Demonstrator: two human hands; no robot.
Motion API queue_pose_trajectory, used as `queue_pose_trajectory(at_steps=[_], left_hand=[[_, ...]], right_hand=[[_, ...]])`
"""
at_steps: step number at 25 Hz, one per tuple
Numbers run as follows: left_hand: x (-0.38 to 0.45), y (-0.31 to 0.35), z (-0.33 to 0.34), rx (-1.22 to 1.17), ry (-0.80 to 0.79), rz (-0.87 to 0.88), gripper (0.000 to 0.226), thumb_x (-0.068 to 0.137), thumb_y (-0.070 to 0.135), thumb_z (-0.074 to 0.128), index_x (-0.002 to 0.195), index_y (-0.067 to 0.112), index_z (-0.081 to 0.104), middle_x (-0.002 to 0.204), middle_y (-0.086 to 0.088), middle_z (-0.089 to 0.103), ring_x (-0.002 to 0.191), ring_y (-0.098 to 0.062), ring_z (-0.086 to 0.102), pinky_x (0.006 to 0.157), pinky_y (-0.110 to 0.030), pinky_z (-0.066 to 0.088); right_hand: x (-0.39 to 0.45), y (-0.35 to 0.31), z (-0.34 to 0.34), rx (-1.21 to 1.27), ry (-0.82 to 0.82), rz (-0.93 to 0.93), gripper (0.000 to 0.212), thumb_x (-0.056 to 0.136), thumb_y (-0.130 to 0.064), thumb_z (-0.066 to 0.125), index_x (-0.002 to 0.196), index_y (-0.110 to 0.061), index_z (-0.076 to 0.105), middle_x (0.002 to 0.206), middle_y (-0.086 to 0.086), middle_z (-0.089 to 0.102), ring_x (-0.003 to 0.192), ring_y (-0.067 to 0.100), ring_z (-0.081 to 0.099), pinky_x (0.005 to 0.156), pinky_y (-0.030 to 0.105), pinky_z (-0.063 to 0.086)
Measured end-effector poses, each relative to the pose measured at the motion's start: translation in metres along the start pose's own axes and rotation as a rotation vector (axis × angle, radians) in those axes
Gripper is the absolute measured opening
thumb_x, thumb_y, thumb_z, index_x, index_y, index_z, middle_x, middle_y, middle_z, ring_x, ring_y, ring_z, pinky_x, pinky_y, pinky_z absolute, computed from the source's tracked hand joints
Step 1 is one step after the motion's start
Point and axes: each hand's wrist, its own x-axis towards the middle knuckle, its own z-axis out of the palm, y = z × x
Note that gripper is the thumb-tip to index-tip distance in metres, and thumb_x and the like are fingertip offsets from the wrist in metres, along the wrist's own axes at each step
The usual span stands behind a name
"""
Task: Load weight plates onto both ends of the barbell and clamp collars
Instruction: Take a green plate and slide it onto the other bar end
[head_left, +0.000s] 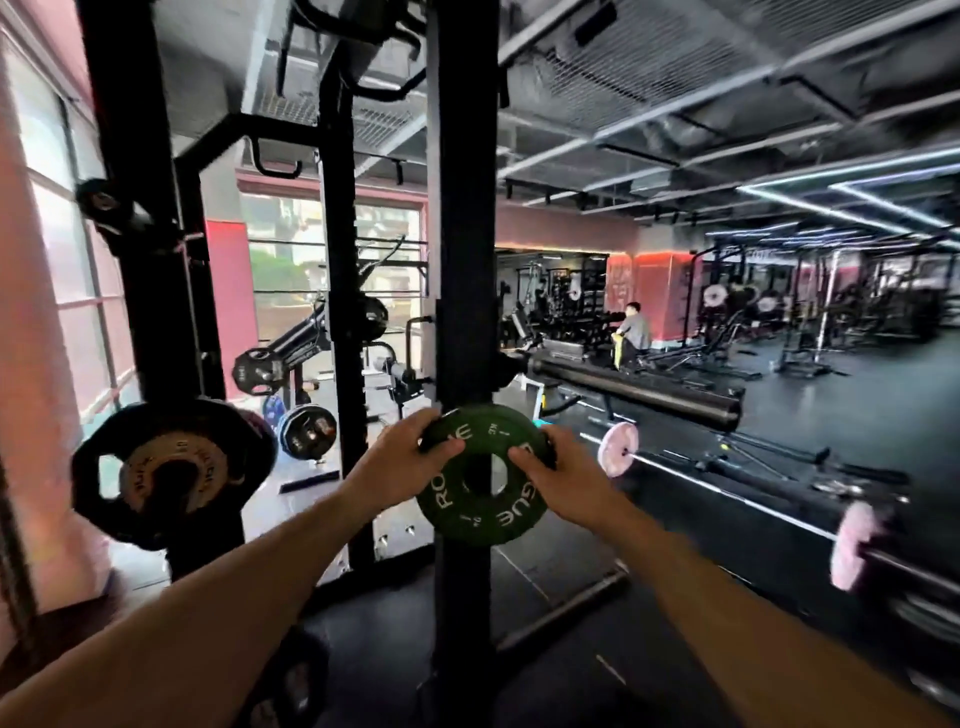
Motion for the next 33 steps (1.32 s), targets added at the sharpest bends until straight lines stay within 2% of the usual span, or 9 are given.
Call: queue_pose_trajectory(at_steps=[3, 9, 12, 15, 18, 22, 25, 27, 33], left_hand=[[0.029, 0.062, 0.091, -0.06, -0.055, 0.056, 0.012, 0.091, 0.031, 0.071, 0.096, 0.024, 0.062, 0.088, 0.002, 0.07, 0.081, -0.015, 0.07, 0.07, -0.031, 0.057], [0.093, 0.172, 0.241, -0.147, 0.036, 0.098, 0.013, 0.091, 0.028, 0.071, 0.101, 0.029, 0.063, 0.091, 0.007, 0.07, 0.081, -0.005, 0.067, 0.065, -0.016, 0.049], [0.118, 0.2, 0.287, -0.065, 0.14, 0.056, 0.015, 0.091, 0.03, 0.07, 0.1, 0.022, 0.062, 0.087, 0.001, 0.07, 0.076, -0.016, 0.066, 0.061, -0.023, 0.048], [0.124, 0.203, 0.296, 0.04, 0.212, -0.014, 0.019, 0.091, 0.037, 0.067, 0.102, 0.023, 0.061, 0.085, -0.004, 0.073, 0.075, -0.023, 0.069, 0.067, -0.037, 0.056], [0.132, 0.2, 0.298, 0.126, 0.231, -0.027, 0.021, 0.092, 0.038, 0.067, 0.103, 0.022, 0.061, 0.087, -0.004, 0.074, 0.078, -0.025, 0.07, 0.071, -0.041, 0.057], [0.136, 0.188, 0.3, 0.156, 0.26, -0.035, 0.025, 0.09, 0.039, 0.068, 0.11, 0.025, 0.061, 0.093, -0.001, 0.075, 0.083, -0.024, 0.07, 0.076, -0.044, 0.057], [0.137, 0.183, 0.3, 0.152, 0.266, 0.004, 0.028, 0.086, 0.048, 0.064, 0.109, 0.032, 0.06, 0.09, 0.005, 0.075, 0.079, -0.016, 0.072, 0.075, -0.041, 0.059], [0.14, 0.18, 0.3, 0.162, 0.267, 0.033, 0.027, 0.085, 0.051, 0.062, 0.108, 0.038, 0.057, 0.088, 0.01, 0.074, 0.077, -0.01, 0.071, 0.072, -0.037, 0.06], [0.162, 0.157, 0.294, 0.205, 0.304, -0.008, 0.018, 0.089, 0.045, 0.067, 0.097, 0.047, 0.051, 0.078, 0.017, 0.069, 0.067, 0.003, 0.066, 0.06, -0.023, 0.049]], right_hand=[[-0.011, 0.052, -0.099, -0.02, 0.074, 0.035, 0.037, 0.093, -0.042, 0.068, 0.118, -0.015, 0.062, 0.108, 0.003, 0.071, 0.1, 0.02, 0.068, 0.089, 0.042, 0.057], [0.014, 0.145, -0.263, 0.048, 0.144, -0.009, 0.025, 0.093, -0.028, 0.071, 0.113, -0.016, 0.063, 0.103, 0.008, 0.073, 0.095, 0.026, 0.072, 0.086, 0.045, 0.06], [0.047, 0.18, -0.305, 0.108, 0.106, -0.021, 0.026, 0.093, -0.026, 0.071, 0.116, -0.016, 0.063, 0.11, 0.011, 0.072, 0.099, 0.027, 0.071, 0.088, 0.046, 0.06], [0.072, 0.194, -0.309, 0.097, 0.028, -0.042, 0.035, 0.094, -0.029, 0.07, 0.123, -0.011, 0.062, 0.12, 0.011, 0.068, 0.104, 0.024, 0.065, 0.09, 0.034, 0.058], [0.09, 0.206, -0.303, 0.153, 0.0, -0.092, 0.029, 0.095, -0.022, 0.07, 0.119, -0.007, 0.062, 0.106, 0.005, 0.065, 0.089, 0.014, 0.063, 0.066, 0.007, 0.05], [0.107, 0.22, -0.291, 0.185, -0.047, -0.137, 0.03, 0.096, -0.024, 0.068, 0.121, -0.009, 0.062, 0.109, 0.005, 0.068, 0.099, 0.019, 0.065, 0.083, 0.025, 0.056], [0.121, 0.232, -0.287, 0.189, -0.076, -0.169, 0.025, 0.096, -0.029, 0.068, 0.117, -0.017, 0.062, 0.098, -0.011, 0.065, 0.086, 0.0, 0.062, 0.063, 0.003, 0.046], [0.13, 0.237, -0.284, 0.178, -0.09, -0.189, 0.024, 0.095, -0.031, 0.068, 0.117, -0.021, 0.062, 0.095, -0.019, 0.063, 0.084, -0.009, 0.058, 0.059, 0.0, 0.043], [0.166, 0.239, -0.262, 0.203, -0.12, -0.2, 0.033, 0.094, -0.034, 0.069, 0.121, -0.017, 0.064, 0.111, 0.002, 0.07, 0.102, 0.02, 0.067, 0.088, 0.037, 0.057]])
